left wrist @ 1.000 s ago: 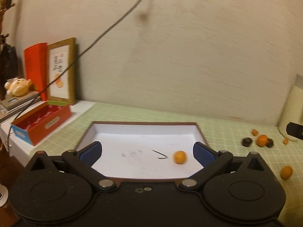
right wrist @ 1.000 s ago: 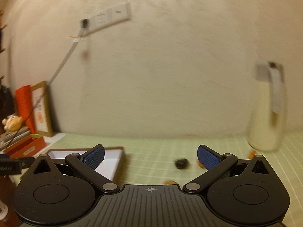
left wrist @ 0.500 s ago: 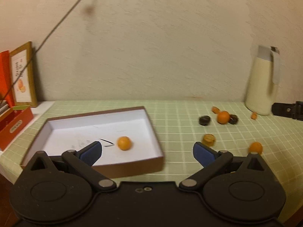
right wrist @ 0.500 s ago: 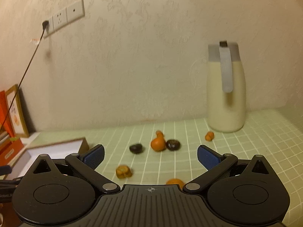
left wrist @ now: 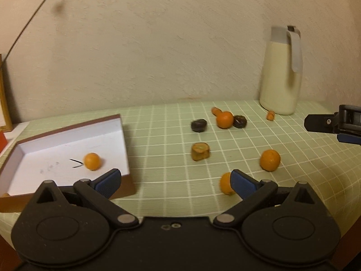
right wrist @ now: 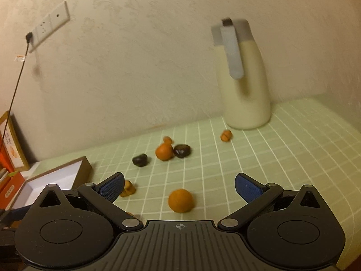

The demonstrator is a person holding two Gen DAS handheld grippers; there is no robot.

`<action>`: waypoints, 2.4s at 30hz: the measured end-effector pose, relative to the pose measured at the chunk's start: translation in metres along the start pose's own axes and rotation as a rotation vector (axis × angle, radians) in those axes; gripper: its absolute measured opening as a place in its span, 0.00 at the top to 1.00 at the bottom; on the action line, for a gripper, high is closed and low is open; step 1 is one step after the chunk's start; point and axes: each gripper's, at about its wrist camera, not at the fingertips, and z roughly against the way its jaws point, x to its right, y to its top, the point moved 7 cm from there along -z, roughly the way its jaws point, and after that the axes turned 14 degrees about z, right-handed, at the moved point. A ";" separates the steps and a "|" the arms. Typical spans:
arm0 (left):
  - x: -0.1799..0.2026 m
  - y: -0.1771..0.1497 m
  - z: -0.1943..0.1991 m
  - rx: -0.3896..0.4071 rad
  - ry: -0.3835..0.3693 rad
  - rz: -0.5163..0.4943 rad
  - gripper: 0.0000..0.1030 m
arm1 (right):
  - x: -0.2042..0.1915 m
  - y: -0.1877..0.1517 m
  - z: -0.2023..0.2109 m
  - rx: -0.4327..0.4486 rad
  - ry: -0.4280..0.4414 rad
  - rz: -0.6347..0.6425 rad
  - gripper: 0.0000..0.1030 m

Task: Organize fruits
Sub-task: 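Move the right tool back toward the remaining oranges on the table, then grasp another orange with the right tool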

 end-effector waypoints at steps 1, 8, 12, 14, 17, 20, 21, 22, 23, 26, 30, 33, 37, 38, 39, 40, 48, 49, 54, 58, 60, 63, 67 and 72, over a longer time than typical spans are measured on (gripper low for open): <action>0.004 -0.002 -0.002 -0.004 -0.008 -0.003 0.06 | 0.002 -0.002 0.001 0.004 0.004 -0.008 0.00; 0.026 -0.009 -0.013 -0.023 -0.059 -0.013 0.09 | 0.016 -0.008 0.004 -0.002 -0.013 -0.007 0.00; 0.035 -0.013 -0.019 -0.033 -0.082 -0.014 0.18 | 0.017 -0.007 0.007 0.001 -0.052 0.033 0.00; 0.039 -0.016 -0.024 -0.043 -0.089 -0.017 0.26 | 0.016 -0.008 0.008 0.000 -0.075 0.068 0.00; 0.043 -0.020 -0.030 -0.063 -0.097 -0.021 0.31 | 0.015 -0.009 0.007 -0.001 -0.083 0.082 0.00; 0.047 -0.022 -0.036 -0.067 -0.096 -0.025 0.33 | 0.016 -0.009 0.007 -0.002 -0.076 0.068 0.00; 0.048 -0.023 -0.037 -0.070 -0.096 -0.024 0.33 | 0.017 -0.009 0.007 -0.001 -0.077 0.065 0.00; 0.049 -0.024 -0.040 -0.074 -0.094 -0.023 0.34 | 0.017 -0.009 0.006 -0.002 -0.074 0.064 0.00; 0.049 -0.024 -0.042 -0.077 -0.092 -0.021 0.36 | 0.016 -0.009 0.005 -0.005 -0.070 0.062 0.00; 0.051 -0.026 -0.048 -0.081 -0.083 -0.011 0.37 | 0.015 -0.009 0.004 -0.009 -0.067 0.061 0.00; 0.053 -0.030 -0.054 -0.085 -0.082 -0.012 0.44 | 0.015 -0.010 0.002 -0.012 -0.069 0.061 0.00; 0.056 -0.032 -0.058 -0.084 -0.074 -0.017 0.45 | 0.016 -0.010 0.001 -0.014 -0.067 0.049 0.00; 0.059 -0.034 -0.064 -0.086 -0.063 -0.016 0.53 | 0.018 -0.010 -0.001 -0.016 -0.067 0.041 0.00; 0.058 -0.035 -0.066 -0.090 -0.060 -0.010 0.55 | 0.018 -0.010 -0.001 -0.017 -0.067 0.038 0.00; 0.058 -0.035 -0.067 -0.095 -0.060 -0.005 0.57 | 0.019 -0.010 -0.001 -0.018 -0.066 0.033 0.00; 0.057 -0.036 -0.069 -0.098 -0.059 -0.001 0.61 | 0.019 -0.010 -0.001 -0.018 -0.066 0.027 0.00; 0.057 -0.039 -0.078 -0.124 -0.046 0.004 0.75 | 0.021 -0.012 -0.005 -0.028 -0.056 0.005 0.00; 0.057 -0.039 -0.079 -0.127 -0.049 0.006 0.77 | 0.021 -0.012 -0.005 -0.030 -0.056 0.003 0.00; 0.055 -0.039 -0.079 -0.122 -0.045 -0.002 0.80 | 0.021 -0.014 -0.010 -0.038 -0.051 -0.006 0.00; 0.050 -0.038 -0.078 -0.116 -0.029 -0.007 0.81 | 0.018 -0.015 -0.015 -0.046 -0.045 -0.008 0.00; 0.046 -0.037 -0.079 -0.116 -0.020 -0.003 0.81 | 0.015 -0.015 -0.017 -0.049 -0.042 -0.006 0.00; 0.040 -0.035 -0.079 -0.111 0.000 -0.004 0.81 | 0.011 -0.016 -0.023 -0.054 -0.030 -0.006 0.00; 0.032 -0.034 -0.079 -0.107 0.017 0.004 0.81 | 0.003 -0.022 -0.039 -0.084 -0.034 0.041 0.00; 0.022 -0.032 -0.079 -0.107 0.035 0.013 0.81 | -0.008 -0.026 -0.055 -0.106 -0.019 0.067 0.00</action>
